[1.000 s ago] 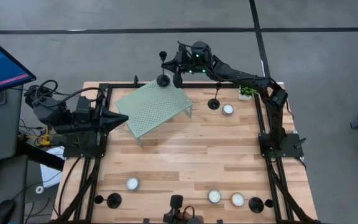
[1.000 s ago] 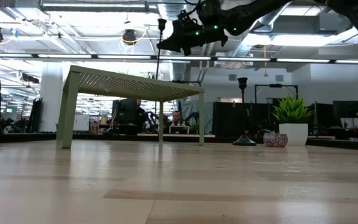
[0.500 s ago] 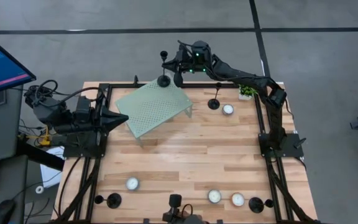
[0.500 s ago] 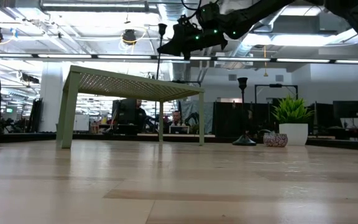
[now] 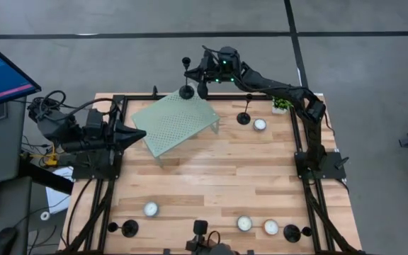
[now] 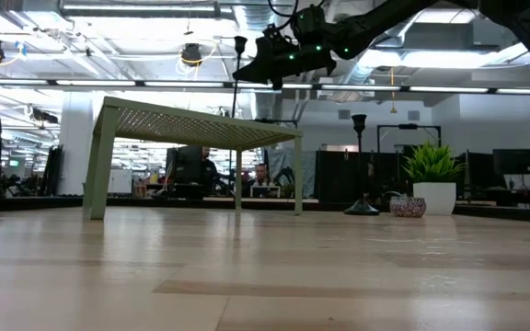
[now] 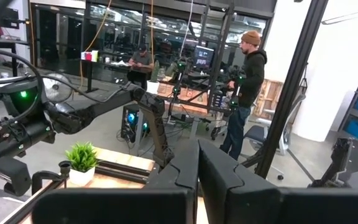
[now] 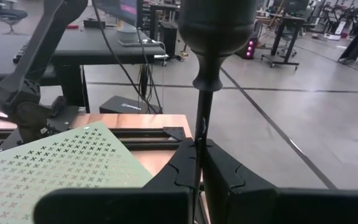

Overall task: Pick & Place candle stick holders
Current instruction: Put the black candle holder on the shelf, then align the black candle holder with the other black candle holder on the shelf

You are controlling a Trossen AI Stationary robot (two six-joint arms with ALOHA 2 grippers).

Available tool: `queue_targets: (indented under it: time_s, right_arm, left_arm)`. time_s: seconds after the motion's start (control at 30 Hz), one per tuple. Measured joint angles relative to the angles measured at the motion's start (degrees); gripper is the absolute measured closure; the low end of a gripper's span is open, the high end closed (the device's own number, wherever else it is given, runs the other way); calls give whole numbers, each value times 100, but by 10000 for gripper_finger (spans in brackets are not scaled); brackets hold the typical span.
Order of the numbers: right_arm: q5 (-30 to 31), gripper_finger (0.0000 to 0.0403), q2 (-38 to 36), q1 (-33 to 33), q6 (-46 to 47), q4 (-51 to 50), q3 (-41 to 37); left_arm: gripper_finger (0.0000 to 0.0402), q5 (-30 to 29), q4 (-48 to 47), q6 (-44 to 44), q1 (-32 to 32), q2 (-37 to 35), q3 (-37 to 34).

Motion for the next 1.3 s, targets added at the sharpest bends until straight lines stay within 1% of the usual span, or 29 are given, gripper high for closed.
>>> queue_targets:
  time_s: [0.13, 0.3, 0.43, 0.63, 0.77, 0.87, 0.93, 1.1, 1.17, 1.23, 1.3]
  right_arm:
    - [125, 393, 0, 20, -24, -2, 0]
    - [168, 365, 14, 14, -26, -71, -15]
    - [343, 349, 31, 11, -28, -58, -26]
    - [357, 331, 28, 14, -31, -35, -17]
    - [338, 306, 2, 9, -47, -106, -17]
    - [333, 272, -213, -47, -185, -524, -22]
    - [315, 242, -458, -124, -279, -923, -20]
    - [359, 168, -1289, -420, -493, -2028, -11]
    - [361, 153, -1681, -569, -534, -2673, -10]
    - [393, 149, -2072, -716, -719, -3483, -9]
    - [573, 150, -2455, -879, -937, -4400, -9]
  left_arm:
    - [397, 0, 10, 2, 0, 1, 0]
    - [393, 0, 35, 0, 0, 0, 0]
    - [393, 0, 42, 0, 0, 2, 0]
    - [394, 0, 46, 0, 0, 0, 0]
    - [393, 0, 66, 0, 0, 1, 0]
    - [394, 0, 85, 0, 0, 2, 0]
    - [394, 0, 93, 0, 0, 2, 0]
    - [390, -3, 107, 0, 0, 0, 0]
    - [388, -59, 107, 0, 0, 2, 0]
    - [386, -142, 107, 2, 0, 2, 0]
    - [384, -202, 107, 0, 1, 13, 0]
